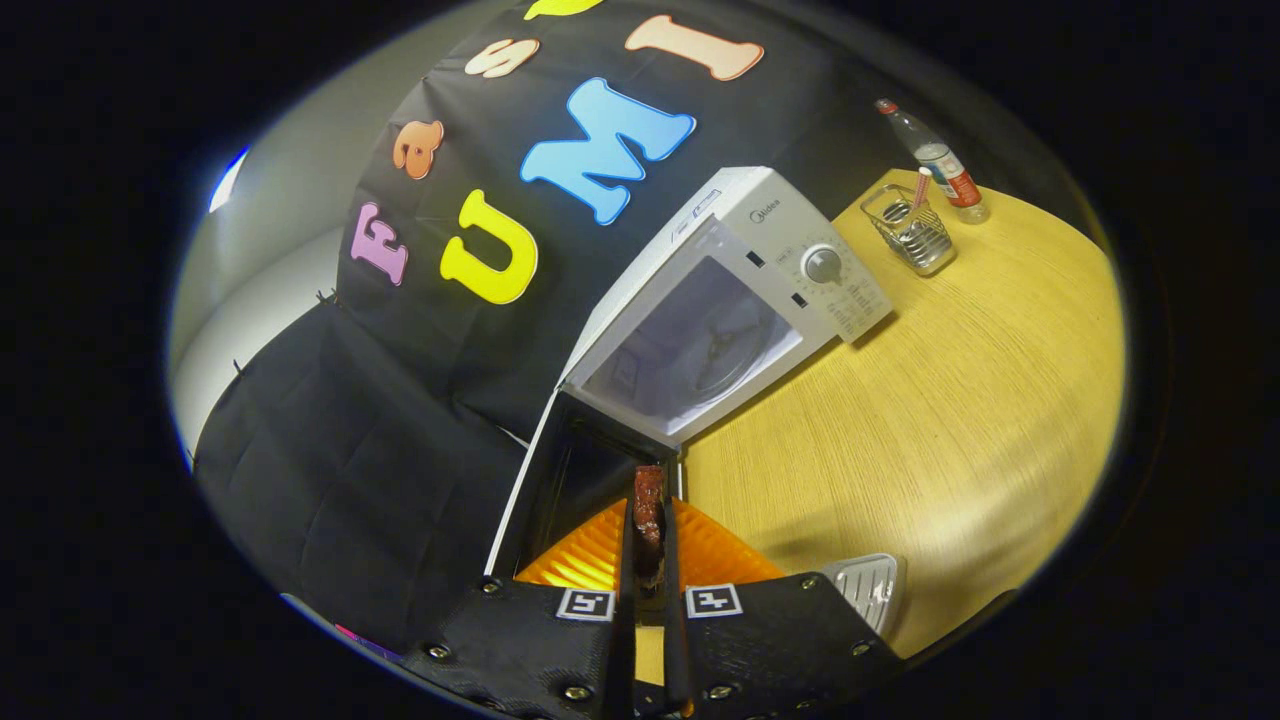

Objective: Open the microwave, put the food inside, and close the microwave door.

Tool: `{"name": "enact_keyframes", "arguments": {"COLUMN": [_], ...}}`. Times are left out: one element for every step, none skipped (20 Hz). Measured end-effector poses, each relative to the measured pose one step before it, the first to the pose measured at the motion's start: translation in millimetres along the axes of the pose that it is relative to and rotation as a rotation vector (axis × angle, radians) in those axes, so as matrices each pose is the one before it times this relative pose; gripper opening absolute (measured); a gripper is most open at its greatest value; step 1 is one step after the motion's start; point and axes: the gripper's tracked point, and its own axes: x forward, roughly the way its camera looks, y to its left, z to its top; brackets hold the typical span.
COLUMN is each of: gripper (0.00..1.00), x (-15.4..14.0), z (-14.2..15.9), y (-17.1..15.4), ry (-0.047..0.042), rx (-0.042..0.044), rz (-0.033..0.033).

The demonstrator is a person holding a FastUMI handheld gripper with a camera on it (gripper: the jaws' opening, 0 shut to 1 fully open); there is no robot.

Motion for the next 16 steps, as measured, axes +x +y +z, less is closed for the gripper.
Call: {"name": "enact_keyframes", "arguments": {"gripper": [0.11,0.11,0.11,0.11,0.11,0.11,0.11,0.11,0.11,0.11,0.11,0.11,0.11,0.11,0.11,0.11], "x": [5.55,6.88,5.82,7.17,7.27,8.58,7.31,8.45,6.39,8.19,7.1,7.82,6.89,6.53,8.35,7.85], "z": [1.58,3.13,2.57,2.12,2.45,2.6,2.71,3.72,2.89,3.83,3.03,3.92,2.75,2.07,2.58,2.87], "y": [0.94,0.24,-0.29,-0.3,-0.06,-0.3,0.51,0.05,0.21,0.34,-0.69,-0.43,-0.4,-1.34,-1.13,-2.7], "ry": [0.00056,-0.00513,-0.00464,-0.00557,-0.00366,-0.00622,-0.00993,-0.01424,-0.01517,-0.01701,-0.01726,-0.01443,-0.01418,-0.01002,-0.01374,-0.01774], "rx": [-0.00122,-0.0007,-0.00251,-0.00128,0.00183,0.00631,0.00436,-0.00175,-0.00666,-0.00543,-0.00135,0.0028,0.00567,0.00768,0.00584,0.00136], "rz": [0.00073,-0.00044,-0.0007,-0.00085,-0.00148,-0.00214,-0.00035,0.00026,0.00028,-0.00068,-0.00091,-0.00057,0.00083,0.00053,-0.00022,-0.00656]}}
